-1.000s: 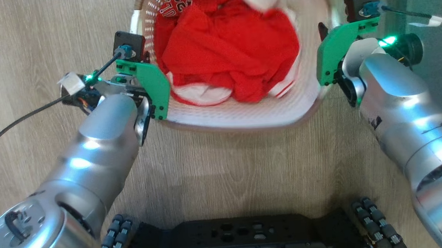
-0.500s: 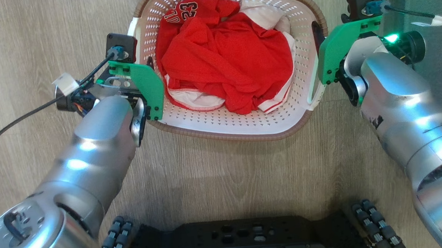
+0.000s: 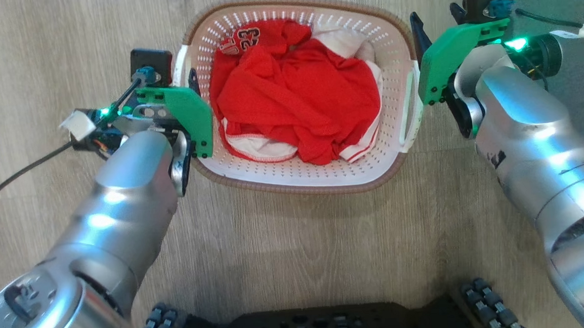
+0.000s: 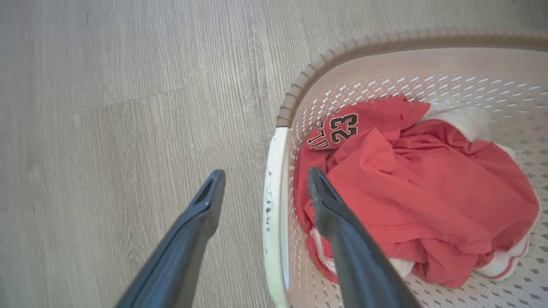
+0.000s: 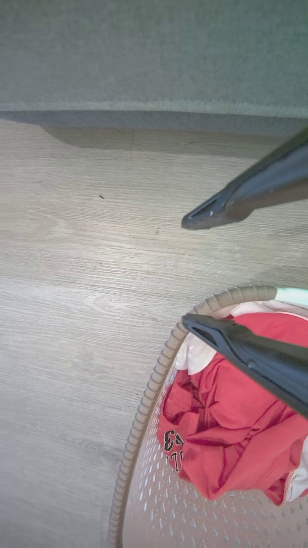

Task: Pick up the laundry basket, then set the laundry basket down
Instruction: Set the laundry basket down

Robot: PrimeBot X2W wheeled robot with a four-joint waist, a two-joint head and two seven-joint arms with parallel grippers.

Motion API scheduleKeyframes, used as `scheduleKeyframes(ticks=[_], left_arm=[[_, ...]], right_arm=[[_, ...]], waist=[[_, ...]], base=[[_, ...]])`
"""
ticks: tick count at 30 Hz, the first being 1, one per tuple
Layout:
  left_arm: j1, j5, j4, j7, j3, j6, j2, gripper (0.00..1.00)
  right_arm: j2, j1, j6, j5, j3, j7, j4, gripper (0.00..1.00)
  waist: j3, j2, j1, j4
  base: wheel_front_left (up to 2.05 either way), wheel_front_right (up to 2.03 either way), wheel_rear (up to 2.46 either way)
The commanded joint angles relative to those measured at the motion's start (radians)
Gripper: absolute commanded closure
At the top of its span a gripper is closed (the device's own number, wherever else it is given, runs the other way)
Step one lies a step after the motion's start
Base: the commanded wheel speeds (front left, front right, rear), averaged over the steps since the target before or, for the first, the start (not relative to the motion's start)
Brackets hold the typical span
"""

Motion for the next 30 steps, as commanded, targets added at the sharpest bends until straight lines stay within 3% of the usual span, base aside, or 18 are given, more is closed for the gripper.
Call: scheduleKeyframes(ticks=[1,8,14,26,30], left_arm=[[0.029,-0.01,-0.005,-0.014,0.018,-0.002,0.022,0.0],[0.073,0.04,-0.118,-0.017,0.113,0.015,0.061,0.0],[0.179,0.152,-0.269,-0.017,0.25,0.038,0.112,0.0],[0.479,0.45,-0.602,-0.017,0.553,0.048,0.148,0.0],[0.584,0.534,-0.716,-0.017,0.646,0.039,0.144,0.0]], right_arm=[[0.017,0.027,-0.002,0.006,0.008,-0.011,-0.01,0.0],[0.017,0.061,-0.002,0.003,-0.004,-0.03,-0.018,0.0],[0.017,0.115,-0.002,-0.05,-0.081,-0.031,-0.109,0.0],[0.016,0.403,-0.002,-0.289,-0.382,-0.031,-0.418,0.0],[0.017,0.525,-0.002,-0.323,-0.429,-0.031,-0.561,0.0]], waist=[[-0.02,-0.0001,0.0001,0.001],[-0.108,-0.0001,0.0001,0.004],[-0.203,-0.0001,0.0001,-0.002],[-0.426,-0.0001,0.0001,0.006],[-0.501,-0.0001,0.0001,0.007]], base=[[0.0,0.0,0.0],[0.0,0.0,0.0],[0.0,0.0,0.0],[0.0,0.0,0.0],[0.0,0.0,0.0]])
